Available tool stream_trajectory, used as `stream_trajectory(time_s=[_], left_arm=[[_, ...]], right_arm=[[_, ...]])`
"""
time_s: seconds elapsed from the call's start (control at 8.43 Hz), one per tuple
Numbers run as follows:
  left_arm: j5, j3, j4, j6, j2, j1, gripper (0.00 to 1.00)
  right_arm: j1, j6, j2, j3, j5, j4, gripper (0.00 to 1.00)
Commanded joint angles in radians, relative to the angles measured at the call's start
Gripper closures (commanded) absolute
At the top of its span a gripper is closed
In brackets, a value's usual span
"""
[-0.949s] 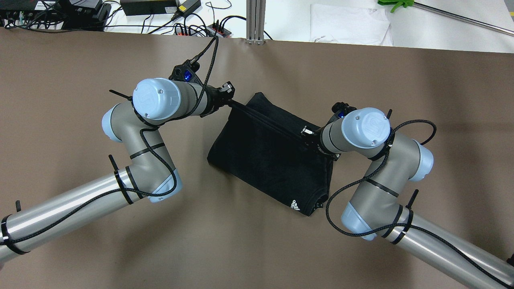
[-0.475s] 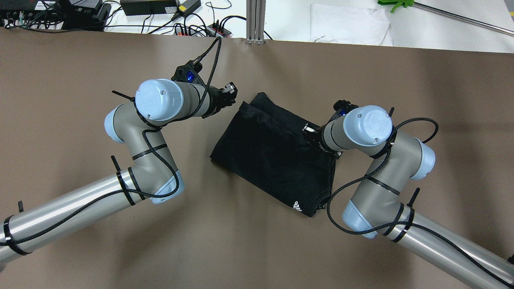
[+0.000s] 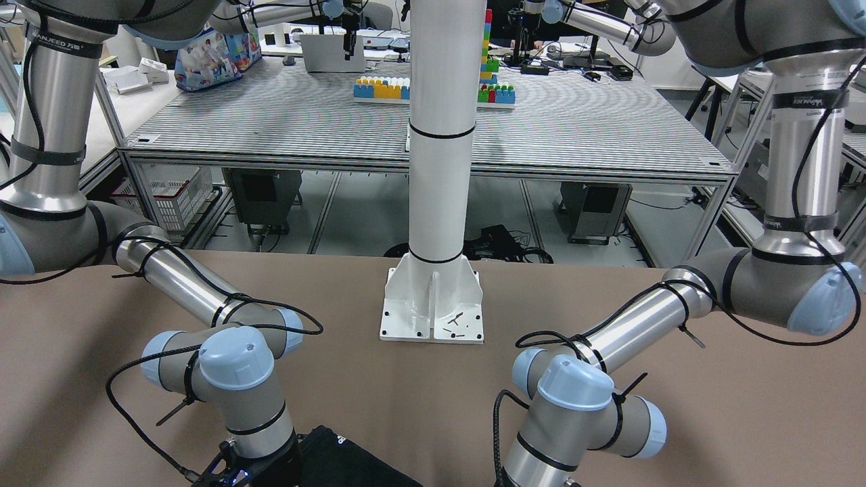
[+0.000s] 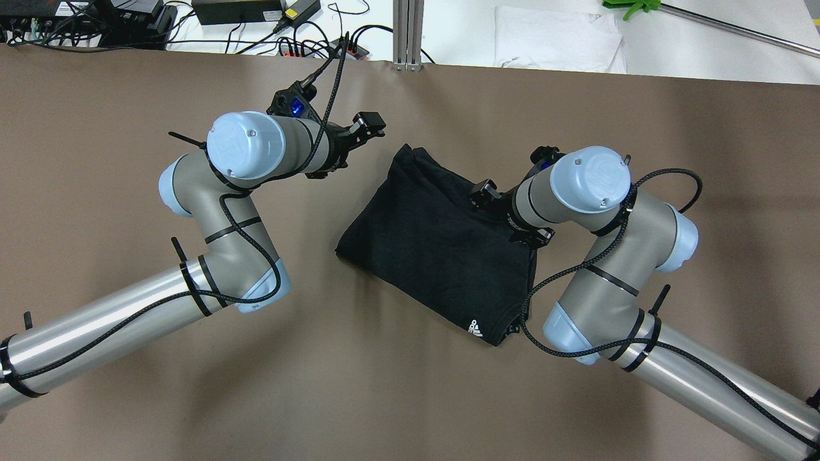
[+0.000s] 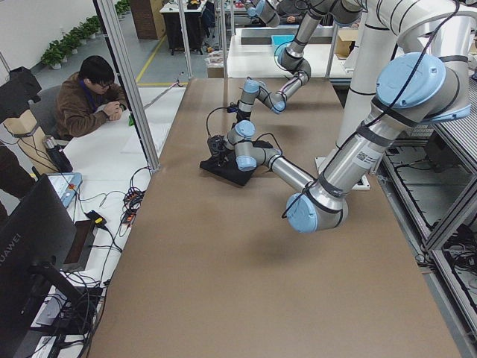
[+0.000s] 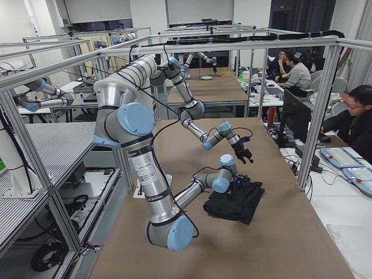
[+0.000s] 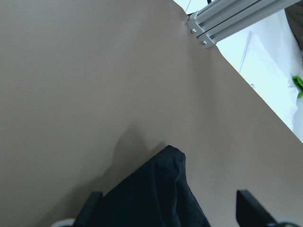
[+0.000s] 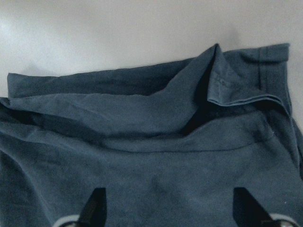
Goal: Fold clothes
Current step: 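Raise the left gripper away while the right gripper presses the folded edge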
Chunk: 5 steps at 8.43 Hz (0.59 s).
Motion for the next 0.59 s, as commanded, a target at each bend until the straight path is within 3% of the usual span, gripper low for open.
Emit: stream_trajectory(time_s=[0.0, 0.24, 0.47], left_arm=[[-0.135, -0.043, 0.005, 0.074, 0.076, -0.092, 0.00], [-0.146, -0.123, 0.001, 0.140, 0.176, -0.100, 0.00], [-0.146, -0.136, -0.001, 0.140, 0.184, -0.100, 0.00]], right_arm=[[-0.015, -0.109, 0.044, -0.010, 0.011, -0.039, 0.06], [-0.021, -0.233, 0.180, -0.144, 0.003, -0.103, 0.06], [-0.019, -0.347, 0.297, -0.325, -0.001, -0.116, 0.06]])
